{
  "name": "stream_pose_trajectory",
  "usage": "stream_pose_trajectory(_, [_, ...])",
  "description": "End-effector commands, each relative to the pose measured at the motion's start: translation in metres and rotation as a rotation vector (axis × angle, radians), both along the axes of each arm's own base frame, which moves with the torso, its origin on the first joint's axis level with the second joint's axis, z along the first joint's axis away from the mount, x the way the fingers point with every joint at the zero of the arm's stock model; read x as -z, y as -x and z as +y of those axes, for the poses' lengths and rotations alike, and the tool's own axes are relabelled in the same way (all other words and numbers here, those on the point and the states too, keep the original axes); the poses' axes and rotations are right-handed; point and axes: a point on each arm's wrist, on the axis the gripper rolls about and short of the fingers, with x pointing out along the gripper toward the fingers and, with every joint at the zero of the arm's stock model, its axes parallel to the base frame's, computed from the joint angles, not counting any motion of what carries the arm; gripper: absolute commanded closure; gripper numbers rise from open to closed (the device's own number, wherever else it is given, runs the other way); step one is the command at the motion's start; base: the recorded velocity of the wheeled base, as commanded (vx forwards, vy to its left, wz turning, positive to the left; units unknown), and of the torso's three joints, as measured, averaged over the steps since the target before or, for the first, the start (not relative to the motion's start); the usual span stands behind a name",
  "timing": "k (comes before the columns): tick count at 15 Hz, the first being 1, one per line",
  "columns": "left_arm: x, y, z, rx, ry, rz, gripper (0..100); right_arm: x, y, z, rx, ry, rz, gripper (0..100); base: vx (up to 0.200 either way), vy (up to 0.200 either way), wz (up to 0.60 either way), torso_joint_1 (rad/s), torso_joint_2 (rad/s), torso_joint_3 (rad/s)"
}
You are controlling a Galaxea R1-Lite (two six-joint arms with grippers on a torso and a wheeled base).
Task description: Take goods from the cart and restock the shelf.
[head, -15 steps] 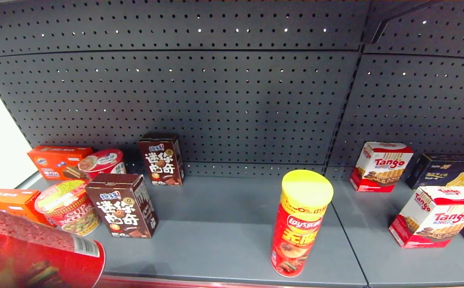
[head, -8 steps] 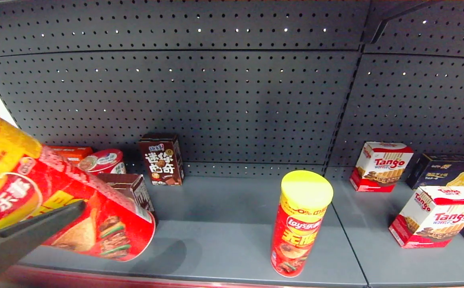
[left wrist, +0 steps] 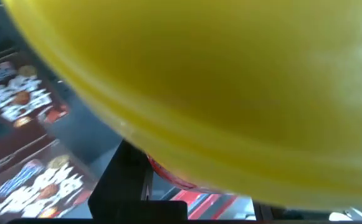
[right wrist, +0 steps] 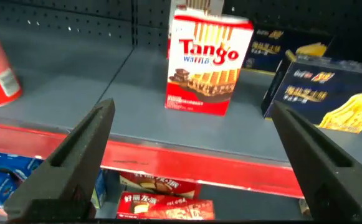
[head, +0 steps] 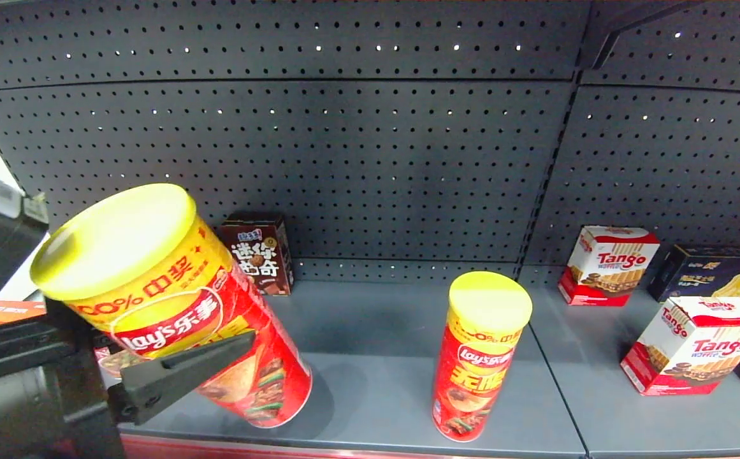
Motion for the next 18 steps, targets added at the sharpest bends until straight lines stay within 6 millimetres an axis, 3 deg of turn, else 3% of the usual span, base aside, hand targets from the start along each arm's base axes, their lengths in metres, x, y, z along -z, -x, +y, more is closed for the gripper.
stream_pose_trajectory(1, [-0.005, -0.023, -0.020, 0.007, -0.019, 0.023, 100, 0.006, -0.002, 0.000, -0.002, 0.006, 0.029, 0, 0.000, 0.000, 0.00, 0.000, 0.00, 0.000])
stream_pose_trajectory(7, [-0.013, -0.072, -0.053, -0.025, -0.086, -0.006, 100, 0.009, -0.002, 0.000, -0.001, 0.003, 0.058, 0, 0.000, 0.000, 0.00, 0.000, 0.00, 0.000])
stream_pose_trajectory(14, [-0.012, -0.100, -0.068, -0.045, -0.126, 0.001, 100, 0.009, -0.002, 0.000, -0.001, -0.001, 0.061, 0, 0.000, 0.000, 0.00, 0.000, 0.00, 0.000])
stream_pose_trajectory(18, [-0.002, -0.113, -0.082, -0.011, -0.139, 0.030, 100, 0.010, -0.002, 0.000, -0.003, -0.007, 0.068, 0, 0.000, 0.000, 0.00, 0.000, 0.00, 0.000])
